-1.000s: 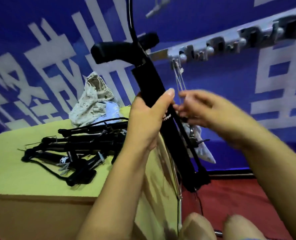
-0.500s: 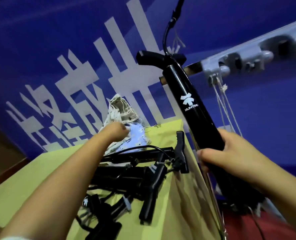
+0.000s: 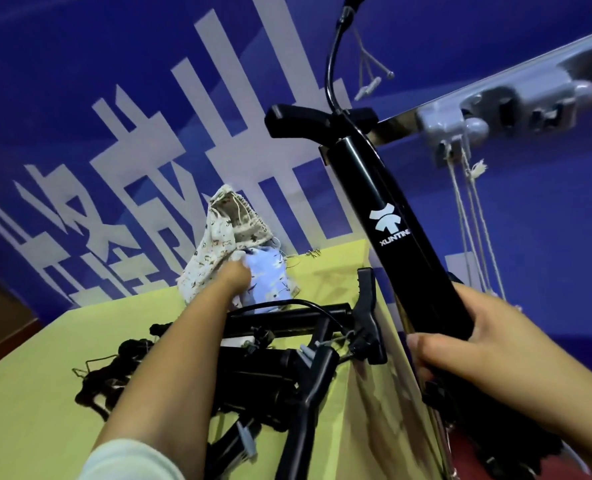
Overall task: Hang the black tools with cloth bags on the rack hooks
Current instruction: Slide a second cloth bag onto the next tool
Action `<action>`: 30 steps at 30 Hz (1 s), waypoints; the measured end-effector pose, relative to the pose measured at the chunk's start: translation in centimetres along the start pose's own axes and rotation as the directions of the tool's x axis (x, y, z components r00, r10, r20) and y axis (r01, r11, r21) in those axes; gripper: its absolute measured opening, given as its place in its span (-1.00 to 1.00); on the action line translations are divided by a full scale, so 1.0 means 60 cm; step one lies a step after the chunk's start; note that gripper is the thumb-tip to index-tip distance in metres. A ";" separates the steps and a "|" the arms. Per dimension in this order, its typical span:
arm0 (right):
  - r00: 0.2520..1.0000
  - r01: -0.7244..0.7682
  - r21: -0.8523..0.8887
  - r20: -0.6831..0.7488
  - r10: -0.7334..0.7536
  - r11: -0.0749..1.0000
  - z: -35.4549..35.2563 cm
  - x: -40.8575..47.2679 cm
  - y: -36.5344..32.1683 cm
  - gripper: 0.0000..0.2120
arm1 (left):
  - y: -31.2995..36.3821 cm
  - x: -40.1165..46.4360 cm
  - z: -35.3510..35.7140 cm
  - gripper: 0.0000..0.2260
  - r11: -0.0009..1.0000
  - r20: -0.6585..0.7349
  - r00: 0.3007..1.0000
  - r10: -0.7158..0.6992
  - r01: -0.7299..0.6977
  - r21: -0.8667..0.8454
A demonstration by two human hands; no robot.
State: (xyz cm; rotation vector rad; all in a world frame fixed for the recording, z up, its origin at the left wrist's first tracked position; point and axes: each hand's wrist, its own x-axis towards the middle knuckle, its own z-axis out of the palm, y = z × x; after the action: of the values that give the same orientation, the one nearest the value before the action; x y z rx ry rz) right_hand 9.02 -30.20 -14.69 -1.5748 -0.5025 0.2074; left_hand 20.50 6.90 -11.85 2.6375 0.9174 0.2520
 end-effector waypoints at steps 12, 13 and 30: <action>0.998 0.010 0.234 -0.059 0.004 0.972 0.022 -0.049 -0.040 -0.51 | 0.057 -0.174 -0.350 -0.47 0.267 -0.522 0.848 0.093 -0.526 -0.808; 0.998 0.019 0.250 -0.059 -0.004 0.968 0.024 -0.053 -0.044 -0.52 | 0.064 -0.203 -0.367 -0.44 0.239 -0.531 0.838 0.124 -0.545 -0.803; 0.984 0.175 0.341 -0.037 -0.173 0.923 0.038 -0.096 -0.102 -0.48 | 0.197 -0.502 -0.380 -0.72 -0.241 -0.496 0.650 0.576 -0.445 -0.862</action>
State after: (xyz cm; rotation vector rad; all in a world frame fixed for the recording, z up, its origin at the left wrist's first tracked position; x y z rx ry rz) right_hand 1.79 -30.71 -9.84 -1.1822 -0.5656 0.1445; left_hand -2.37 -14.88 11.99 1.3250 -0.5666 0.6563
